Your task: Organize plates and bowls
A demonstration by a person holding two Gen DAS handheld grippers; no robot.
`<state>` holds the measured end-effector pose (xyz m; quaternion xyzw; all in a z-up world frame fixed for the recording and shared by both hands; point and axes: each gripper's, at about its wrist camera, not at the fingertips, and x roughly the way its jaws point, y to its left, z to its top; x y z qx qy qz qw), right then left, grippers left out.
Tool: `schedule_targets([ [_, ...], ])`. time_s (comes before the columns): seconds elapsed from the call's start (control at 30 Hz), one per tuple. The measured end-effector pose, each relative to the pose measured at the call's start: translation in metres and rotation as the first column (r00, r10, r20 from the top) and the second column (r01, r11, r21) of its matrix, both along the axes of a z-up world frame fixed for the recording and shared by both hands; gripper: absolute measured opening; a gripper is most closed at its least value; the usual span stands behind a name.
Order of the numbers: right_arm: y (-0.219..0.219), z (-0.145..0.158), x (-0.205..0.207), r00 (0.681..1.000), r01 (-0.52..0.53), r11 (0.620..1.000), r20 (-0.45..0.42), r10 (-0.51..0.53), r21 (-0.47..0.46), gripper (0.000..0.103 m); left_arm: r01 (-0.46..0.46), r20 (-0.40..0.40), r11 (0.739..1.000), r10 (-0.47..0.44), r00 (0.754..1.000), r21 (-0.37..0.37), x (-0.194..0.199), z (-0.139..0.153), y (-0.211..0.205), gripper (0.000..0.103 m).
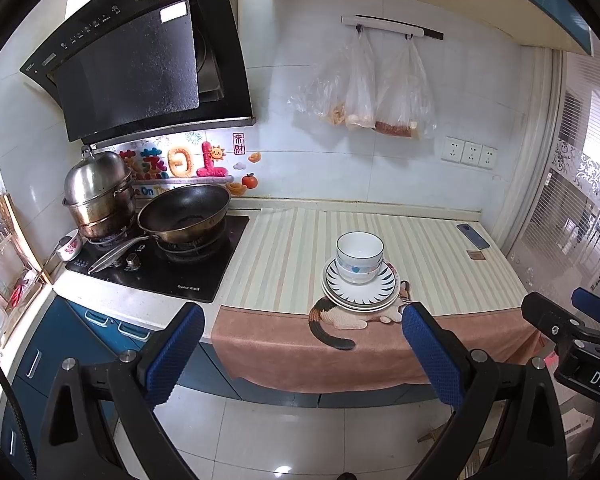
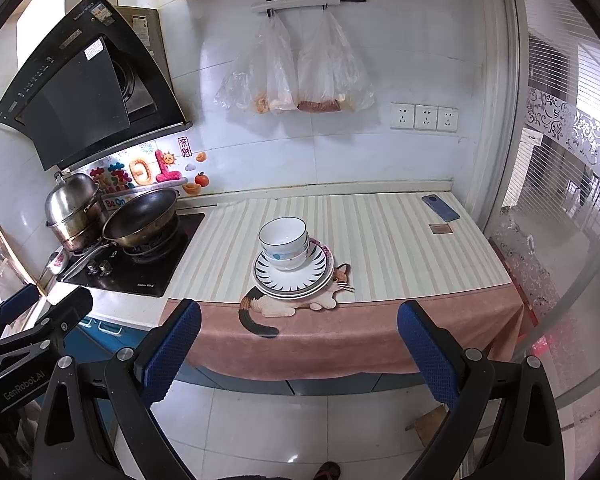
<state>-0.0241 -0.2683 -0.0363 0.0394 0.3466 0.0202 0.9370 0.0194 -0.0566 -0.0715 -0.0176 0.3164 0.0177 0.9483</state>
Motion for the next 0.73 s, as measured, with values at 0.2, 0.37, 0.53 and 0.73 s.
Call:
schedule_targets([
  [0.2, -0.0007, 0.0, 0.0014, 1.0, -0.001, 1.0, -0.003, 0.001, 0.001, 0.101, -0.001, -0.001, 1.0, 0.001, 1.0, -0.001, -0.0007, 0.0001, -0.0002, 0.102],
  [0.37, -0.0009, -0.0018, -0.0005, 1.0, 0.002, 1.0, -0.01, -0.002, 0.003, 0.101, -0.002, -0.008, 1.0, 0.002, 1.0, 0.002, 0.0004, 0.0013, -0.0022, 0.102],
  [0.53, -0.0007, -0.0017, -0.0019, 1.0, 0.002, 1.0, -0.005, -0.002, 0.005, 0.101, -0.003, -0.007, 1.0, 0.003, 1.0, 0.002, 0.0013, 0.0017, -0.0032, 0.102],
  [0.73, 0.0005, -0.0015, -0.002, 1.0, 0.002, 1.0, -0.01, -0.002, 0.006, 0.101, -0.002, -0.007, 1.0, 0.002, 1.0, 0.011, 0.001, 0.0013, -0.0049, 0.102],
])
